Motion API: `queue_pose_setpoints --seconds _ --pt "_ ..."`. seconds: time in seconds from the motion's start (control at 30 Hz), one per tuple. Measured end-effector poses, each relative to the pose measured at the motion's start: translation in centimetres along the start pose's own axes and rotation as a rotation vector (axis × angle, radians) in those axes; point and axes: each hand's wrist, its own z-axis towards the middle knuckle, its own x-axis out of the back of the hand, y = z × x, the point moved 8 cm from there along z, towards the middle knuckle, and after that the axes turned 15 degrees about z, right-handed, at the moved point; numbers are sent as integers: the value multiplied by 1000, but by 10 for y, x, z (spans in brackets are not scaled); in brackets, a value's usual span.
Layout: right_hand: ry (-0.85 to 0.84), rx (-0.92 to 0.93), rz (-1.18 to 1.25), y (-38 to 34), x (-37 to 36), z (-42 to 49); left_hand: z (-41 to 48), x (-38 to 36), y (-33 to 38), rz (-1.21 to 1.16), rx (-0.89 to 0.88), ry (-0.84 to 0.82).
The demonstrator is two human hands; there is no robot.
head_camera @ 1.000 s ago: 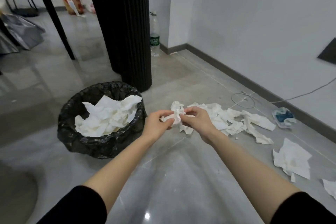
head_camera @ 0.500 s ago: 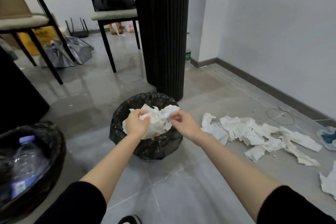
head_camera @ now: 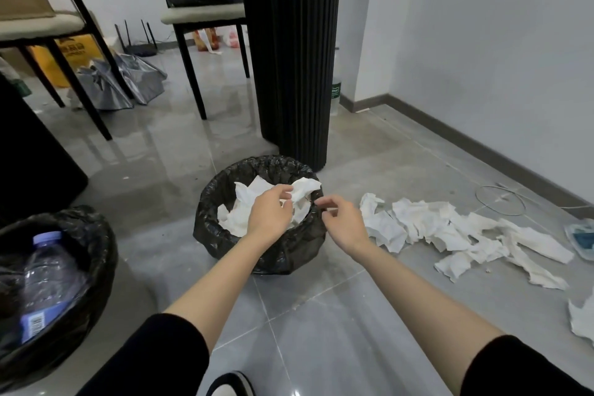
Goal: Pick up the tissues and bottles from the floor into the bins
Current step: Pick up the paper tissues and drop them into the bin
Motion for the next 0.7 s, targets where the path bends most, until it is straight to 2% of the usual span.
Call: queue_pose_setpoints --seconds 0.2,0.37,0.53,0.7 --pt "106 -109 -29 33 56 -8 -4 -27 50 -78 -90 -16" --pt "217 -240 -4 72 107 -17 -11 -71 79 -66 -144 -123" --pt "252 -385 3 124 136 -25 -13 -121 89 -43 -109 -235" --pt "233 -455 39 157 135 -14 -9 -163 84 -37 -66 -318"
